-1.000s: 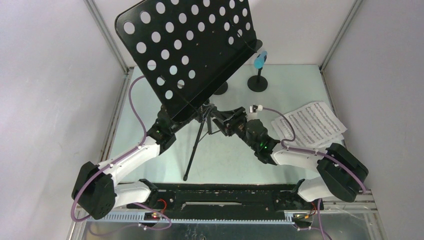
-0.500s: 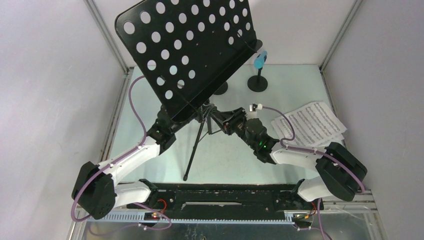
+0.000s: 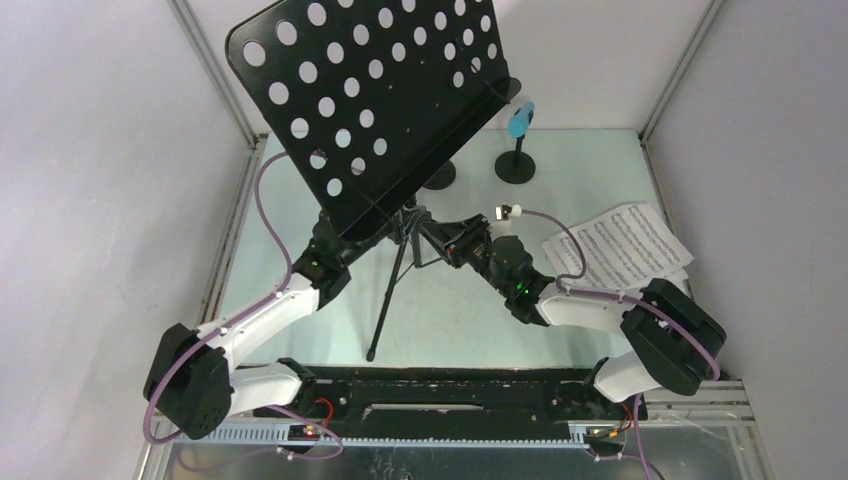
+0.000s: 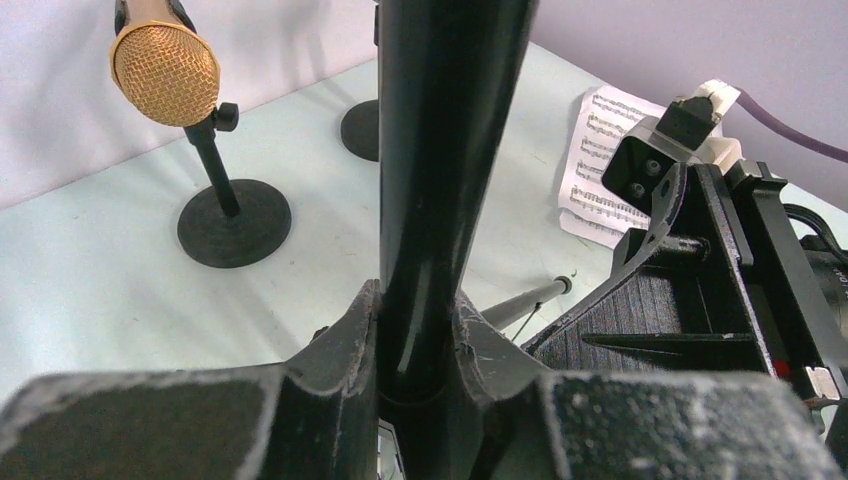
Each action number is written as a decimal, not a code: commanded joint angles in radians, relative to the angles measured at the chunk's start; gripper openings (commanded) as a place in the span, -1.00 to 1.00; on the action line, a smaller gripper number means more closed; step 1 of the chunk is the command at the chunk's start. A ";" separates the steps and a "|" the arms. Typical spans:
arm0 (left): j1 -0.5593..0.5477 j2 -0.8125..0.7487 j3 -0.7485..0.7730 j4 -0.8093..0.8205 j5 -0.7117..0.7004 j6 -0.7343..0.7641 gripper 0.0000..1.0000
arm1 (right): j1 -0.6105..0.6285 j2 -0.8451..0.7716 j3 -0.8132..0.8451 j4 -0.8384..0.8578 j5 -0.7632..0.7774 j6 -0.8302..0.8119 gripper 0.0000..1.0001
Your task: Pack up the instrument practice props
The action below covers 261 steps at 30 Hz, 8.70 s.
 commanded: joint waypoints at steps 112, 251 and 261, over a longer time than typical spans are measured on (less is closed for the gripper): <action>-0.011 0.067 -0.003 -0.156 0.073 0.007 -1.00 | -0.017 -0.065 0.206 -0.318 -0.170 -1.071 -1.00; -0.012 0.061 -0.022 -0.168 0.021 -0.002 -1.00 | 0.033 -0.187 0.175 -0.397 0.007 -0.277 0.12; -0.013 0.060 -0.026 -0.170 0.019 0.000 -1.00 | -0.038 -0.097 0.175 -0.326 -0.075 -0.101 0.25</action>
